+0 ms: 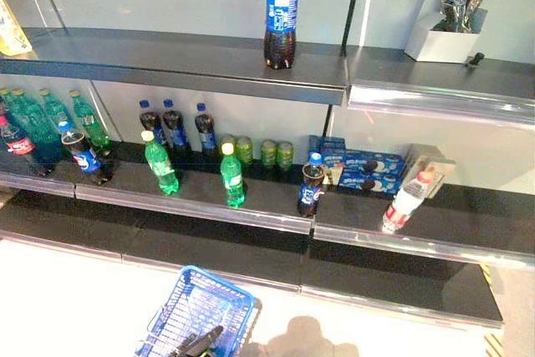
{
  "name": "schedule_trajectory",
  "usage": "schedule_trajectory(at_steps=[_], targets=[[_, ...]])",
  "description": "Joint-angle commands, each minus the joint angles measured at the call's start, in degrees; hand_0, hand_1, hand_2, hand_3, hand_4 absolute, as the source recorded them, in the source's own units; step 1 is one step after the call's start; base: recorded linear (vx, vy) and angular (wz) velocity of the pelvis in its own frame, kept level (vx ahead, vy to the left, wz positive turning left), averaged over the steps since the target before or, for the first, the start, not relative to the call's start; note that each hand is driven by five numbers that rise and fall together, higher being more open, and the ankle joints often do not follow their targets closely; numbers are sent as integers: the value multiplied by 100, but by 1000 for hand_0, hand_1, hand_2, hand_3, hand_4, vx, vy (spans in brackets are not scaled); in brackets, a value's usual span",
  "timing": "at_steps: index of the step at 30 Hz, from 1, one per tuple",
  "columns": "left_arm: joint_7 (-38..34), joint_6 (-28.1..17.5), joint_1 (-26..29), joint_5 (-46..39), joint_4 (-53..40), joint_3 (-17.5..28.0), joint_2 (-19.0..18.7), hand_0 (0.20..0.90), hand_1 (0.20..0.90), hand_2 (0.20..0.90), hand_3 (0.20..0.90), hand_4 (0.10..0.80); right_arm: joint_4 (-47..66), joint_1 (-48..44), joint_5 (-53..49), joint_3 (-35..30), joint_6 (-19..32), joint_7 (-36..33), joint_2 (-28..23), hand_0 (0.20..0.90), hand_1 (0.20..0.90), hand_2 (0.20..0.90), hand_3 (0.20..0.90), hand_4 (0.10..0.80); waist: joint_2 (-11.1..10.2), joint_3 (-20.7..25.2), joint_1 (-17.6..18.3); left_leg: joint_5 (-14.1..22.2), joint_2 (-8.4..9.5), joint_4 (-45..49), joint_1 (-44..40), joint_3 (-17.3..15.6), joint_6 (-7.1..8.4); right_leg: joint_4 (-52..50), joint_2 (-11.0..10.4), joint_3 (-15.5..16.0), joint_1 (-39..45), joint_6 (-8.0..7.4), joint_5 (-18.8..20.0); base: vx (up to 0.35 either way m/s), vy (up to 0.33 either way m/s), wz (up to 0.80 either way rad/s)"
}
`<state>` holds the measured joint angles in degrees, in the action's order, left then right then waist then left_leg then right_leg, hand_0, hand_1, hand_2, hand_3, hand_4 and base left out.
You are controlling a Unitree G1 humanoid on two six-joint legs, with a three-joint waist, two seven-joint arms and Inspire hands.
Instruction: Pick up the drink and place into the basket.
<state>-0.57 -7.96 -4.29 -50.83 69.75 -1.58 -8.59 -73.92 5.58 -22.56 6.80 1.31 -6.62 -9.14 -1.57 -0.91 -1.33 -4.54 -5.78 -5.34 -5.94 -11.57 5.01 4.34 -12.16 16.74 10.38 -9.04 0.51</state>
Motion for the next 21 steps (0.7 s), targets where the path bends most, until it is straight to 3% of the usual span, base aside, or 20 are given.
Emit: schedule_trajectory(at_steps=[1, 7, 13, 18, 19, 21], targets=[[169, -371, 461, 277, 90, -108, 91, 300, 300, 300, 200, 100, -706, -223, -29, -138, -31, -687, -332, 900, 900, 900, 900, 800, 223, -408, -189, 602, -12, 34, -381, -314, -35, -238, -66, 352, -194, 5, 195, 0, 0, 0], [134, -334, 438, 304, 16, -75, -12, 300, 300, 300, 200, 100, -444, -313, -469, -441, 529, -1542, -516, 900, 900, 900, 900, 800, 161, -438, -208, 605, -37, 34, -406, -306, -31, -244, -46, 287, -193, -34, 217, 11, -26, 0], [108, -64, 250, 451, -451, 5, -361, 300, 300, 300, 200, 100, 614, -343, -586, -852, 1561, -2411, -998, 900, 900, 900, 900, 800, -20, -494, -283, 615, -72, 34, -389, -265, -66, -267, -9, 242, -242, -81, 244, -7, -83, -6], [100, 47, -32, 631, -871, 178, -478, 300, 300, 300, 200, 100, 2552, -62, -401, -1099, 1535, -3018, -1164, 900, 900, 900, 900, 800, -131, -553, -286, 634, -72, 34, -397, -186, -89, -287, 7, 240, -245, -111, 260, -3, -63, -1], [45, 136, -153, 709, -1087, 293, -488, 300, 300, 300, 200, 100, 3636, 125, -122, -1181, 1301, -3272, -1210, 900, 900, 900, 900, 800, -167, -543, -250, 629, -58, 34, -366, -147, -99, -286, 8, 236, -284, -119, 289, 9, -48, 1], [35, 153, -297, 788, -1218, 385, -451, 300, 300, 300, 200, 100, 4583, 311, 197, -1315, 1186, -3358, -1219, 900, 900, 900, 900, 800, -180, -532, -206, 642, -38, 34, -364, -109, -118, -269, 14, 211, -288, -124, 297, 8, -16, 0]])
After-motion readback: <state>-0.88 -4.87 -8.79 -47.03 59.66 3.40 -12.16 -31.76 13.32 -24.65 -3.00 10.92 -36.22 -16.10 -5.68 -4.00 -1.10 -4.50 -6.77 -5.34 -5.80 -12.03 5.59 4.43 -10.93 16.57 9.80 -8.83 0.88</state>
